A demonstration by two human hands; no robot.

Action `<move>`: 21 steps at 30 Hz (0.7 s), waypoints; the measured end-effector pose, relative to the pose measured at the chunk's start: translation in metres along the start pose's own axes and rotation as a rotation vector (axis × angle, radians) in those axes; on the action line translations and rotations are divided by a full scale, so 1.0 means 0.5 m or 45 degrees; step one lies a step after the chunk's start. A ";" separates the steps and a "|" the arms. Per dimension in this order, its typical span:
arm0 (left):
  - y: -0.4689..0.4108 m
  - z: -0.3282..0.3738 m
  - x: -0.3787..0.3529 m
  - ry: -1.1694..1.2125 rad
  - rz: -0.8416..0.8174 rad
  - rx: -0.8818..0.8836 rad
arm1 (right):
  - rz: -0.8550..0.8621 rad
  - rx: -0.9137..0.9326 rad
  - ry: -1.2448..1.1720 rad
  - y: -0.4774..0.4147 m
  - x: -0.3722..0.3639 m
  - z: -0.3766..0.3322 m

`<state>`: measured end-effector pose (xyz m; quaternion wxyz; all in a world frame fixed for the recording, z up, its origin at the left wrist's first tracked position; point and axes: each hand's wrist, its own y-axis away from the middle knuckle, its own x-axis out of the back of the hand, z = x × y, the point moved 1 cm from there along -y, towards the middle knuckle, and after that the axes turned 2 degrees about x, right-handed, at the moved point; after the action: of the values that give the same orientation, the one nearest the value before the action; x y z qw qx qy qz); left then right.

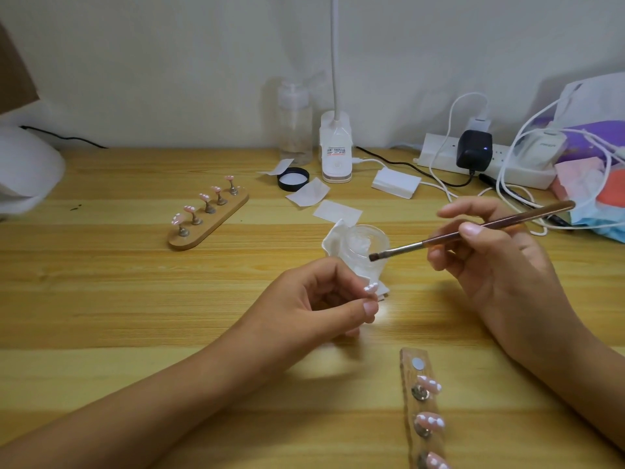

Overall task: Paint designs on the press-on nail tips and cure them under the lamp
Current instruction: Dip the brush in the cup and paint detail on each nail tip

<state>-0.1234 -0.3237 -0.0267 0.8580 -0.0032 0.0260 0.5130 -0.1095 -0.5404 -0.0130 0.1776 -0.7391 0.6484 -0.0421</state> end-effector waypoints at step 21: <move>0.001 0.004 0.001 -0.059 0.004 -0.022 | 0.130 -0.346 -0.418 -0.027 0.010 0.003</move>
<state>-0.1234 -0.3230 -0.0248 0.8574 0.0013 0.0016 0.5146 -0.0957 -0.5436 -0.0110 0.1814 -0.7195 0.6470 0.1756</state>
